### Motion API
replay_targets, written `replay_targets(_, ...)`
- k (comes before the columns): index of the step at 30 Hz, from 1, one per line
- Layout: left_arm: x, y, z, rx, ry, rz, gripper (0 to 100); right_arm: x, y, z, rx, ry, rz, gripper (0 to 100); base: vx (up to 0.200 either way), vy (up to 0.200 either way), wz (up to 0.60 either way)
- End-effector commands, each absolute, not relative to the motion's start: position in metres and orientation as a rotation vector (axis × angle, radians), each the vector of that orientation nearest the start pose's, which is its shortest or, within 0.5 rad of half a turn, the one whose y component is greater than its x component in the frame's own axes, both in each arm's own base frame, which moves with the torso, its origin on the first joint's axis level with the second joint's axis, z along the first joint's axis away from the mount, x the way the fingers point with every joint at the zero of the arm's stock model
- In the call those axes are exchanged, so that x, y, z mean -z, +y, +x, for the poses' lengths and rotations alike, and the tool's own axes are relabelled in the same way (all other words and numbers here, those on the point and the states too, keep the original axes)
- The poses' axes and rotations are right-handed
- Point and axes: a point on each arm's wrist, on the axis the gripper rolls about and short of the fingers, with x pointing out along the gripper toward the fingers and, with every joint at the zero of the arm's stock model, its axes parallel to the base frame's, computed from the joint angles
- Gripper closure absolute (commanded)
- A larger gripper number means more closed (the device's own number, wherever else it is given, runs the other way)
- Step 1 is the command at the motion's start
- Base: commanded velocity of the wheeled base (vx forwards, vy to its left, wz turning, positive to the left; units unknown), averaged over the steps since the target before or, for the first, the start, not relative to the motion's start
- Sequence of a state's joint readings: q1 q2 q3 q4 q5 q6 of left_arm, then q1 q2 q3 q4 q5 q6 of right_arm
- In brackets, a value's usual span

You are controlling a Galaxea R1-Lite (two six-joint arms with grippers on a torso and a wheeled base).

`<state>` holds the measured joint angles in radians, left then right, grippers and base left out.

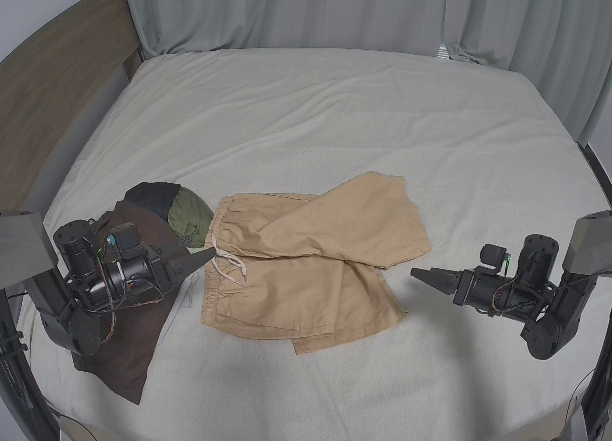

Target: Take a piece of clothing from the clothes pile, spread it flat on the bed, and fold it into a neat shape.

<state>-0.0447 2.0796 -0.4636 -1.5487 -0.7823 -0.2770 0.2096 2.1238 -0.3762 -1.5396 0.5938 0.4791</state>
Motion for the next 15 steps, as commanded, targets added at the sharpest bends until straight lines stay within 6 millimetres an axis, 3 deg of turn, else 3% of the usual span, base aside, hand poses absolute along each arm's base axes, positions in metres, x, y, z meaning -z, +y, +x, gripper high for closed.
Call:
replay_targets(1, -0.071, -0.029, 0.310, 0.807, 0.199, -0.293, 0, -0.035, 0.074, 0.292, -0.721, 0.442, 0.501, 0, 0.000, 0.000, 0.00)
replay_targets(15, -0.065, -0.027, 0.311, 0.800, 0.215, -0.300, 0, 0.007, 0.084, 0.302, -0.632, 0.541, 0.508, 0, 0.000, 0.000, 0.00)
